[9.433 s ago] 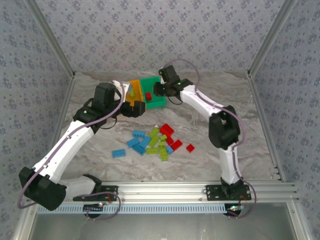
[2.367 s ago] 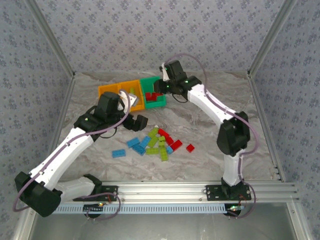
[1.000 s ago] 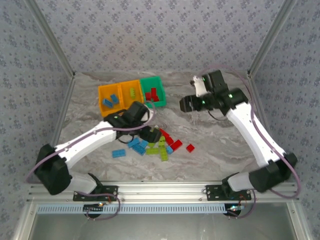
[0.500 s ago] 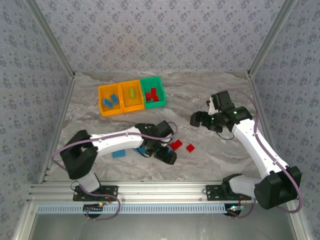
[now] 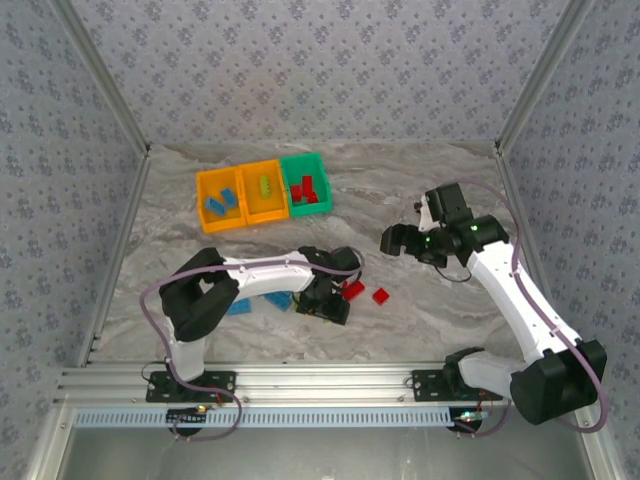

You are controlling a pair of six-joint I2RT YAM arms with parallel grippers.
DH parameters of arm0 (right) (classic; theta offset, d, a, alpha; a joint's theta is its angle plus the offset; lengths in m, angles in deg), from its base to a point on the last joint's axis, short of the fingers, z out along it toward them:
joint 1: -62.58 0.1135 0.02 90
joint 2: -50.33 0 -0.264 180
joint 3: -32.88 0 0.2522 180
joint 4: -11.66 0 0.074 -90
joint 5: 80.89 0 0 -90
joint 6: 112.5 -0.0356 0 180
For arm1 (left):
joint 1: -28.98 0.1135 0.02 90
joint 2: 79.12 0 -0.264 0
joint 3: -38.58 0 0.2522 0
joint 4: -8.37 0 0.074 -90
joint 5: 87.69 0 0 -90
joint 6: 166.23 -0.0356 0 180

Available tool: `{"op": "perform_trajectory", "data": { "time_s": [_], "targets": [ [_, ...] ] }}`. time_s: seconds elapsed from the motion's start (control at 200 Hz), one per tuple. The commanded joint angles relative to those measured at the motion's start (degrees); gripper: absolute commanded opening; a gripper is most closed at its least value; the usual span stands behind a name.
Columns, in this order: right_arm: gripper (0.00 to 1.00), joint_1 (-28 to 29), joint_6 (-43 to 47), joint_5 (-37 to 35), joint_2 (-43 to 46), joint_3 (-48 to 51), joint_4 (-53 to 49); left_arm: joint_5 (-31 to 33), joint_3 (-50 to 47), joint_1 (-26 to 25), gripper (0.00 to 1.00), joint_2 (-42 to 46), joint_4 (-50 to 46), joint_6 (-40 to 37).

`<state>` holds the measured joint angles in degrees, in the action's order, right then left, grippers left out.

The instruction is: Sort the legos into containers by color

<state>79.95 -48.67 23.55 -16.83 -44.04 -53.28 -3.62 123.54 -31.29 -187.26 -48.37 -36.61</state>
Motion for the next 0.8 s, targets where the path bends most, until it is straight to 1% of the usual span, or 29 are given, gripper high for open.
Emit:
{"op": "perform_trajectory", "data": {
  "time_s": [0.0,0.085,0.16,0.32,0.415,0.505,0.575,0.63,0.72,0.795],
  "targets": [
    [0.92,-0.28,-1.12,0.83,1.84,-0.57,-2.12,3.80,0.21,-0.50,0.57,-1.19,0.53,0.41],
    [0.92,-0.07,-1.92,1.33,2.16,0.28,-2.17,3.53,-0.68,-0.53,0.45,0.07,0.90,-1.32],
    [0.93,0.26,-2.91,1.69,2.41,1.03,-1.93,3.55,-0.80,-0.51,0.39,1.28,0.20,-3.42],
    [0.94,1.96,-4.34,4.04,3.41,3.09,-0.09,4.03,-0.54,-0.35,0.36,4.98,-2.25,-6.27],
    [0.94,5.01,-5.74,6.77,4.02,4.85,2.05,4.86,-0.32,-0.14,0.34,9.05,-3.75,-6.66],
    [0.94,8.73,-8.11,10.63,3.92,6.41,5.51,4.90,0.42,1.61,0.34,14.01,-5.12,-6.48],
    [0.94,11.33,-9.47,12.38,3.64,7.05,8.62,5.31,2.04,4.64,0.34,17.41,-6.79,-6.88],
    [0.95,12.34,-9.47,12.06,3.20,6.41,9.18,5.67,3.70,8.07,0.34,19.23,-8.07,-7.72],
    [0.96,12.18,-9.17,9.73,2.23,5.06,9.03,5.18,7.06,15.82,0.33,19.98,-9.17,-10.00],
    [0.96,11.74,-9.40,8.41,1.69,4.71,9.88,5.49,10.72,23.01,0.33,18.14,-9.09,-12.44]
  ]
}}
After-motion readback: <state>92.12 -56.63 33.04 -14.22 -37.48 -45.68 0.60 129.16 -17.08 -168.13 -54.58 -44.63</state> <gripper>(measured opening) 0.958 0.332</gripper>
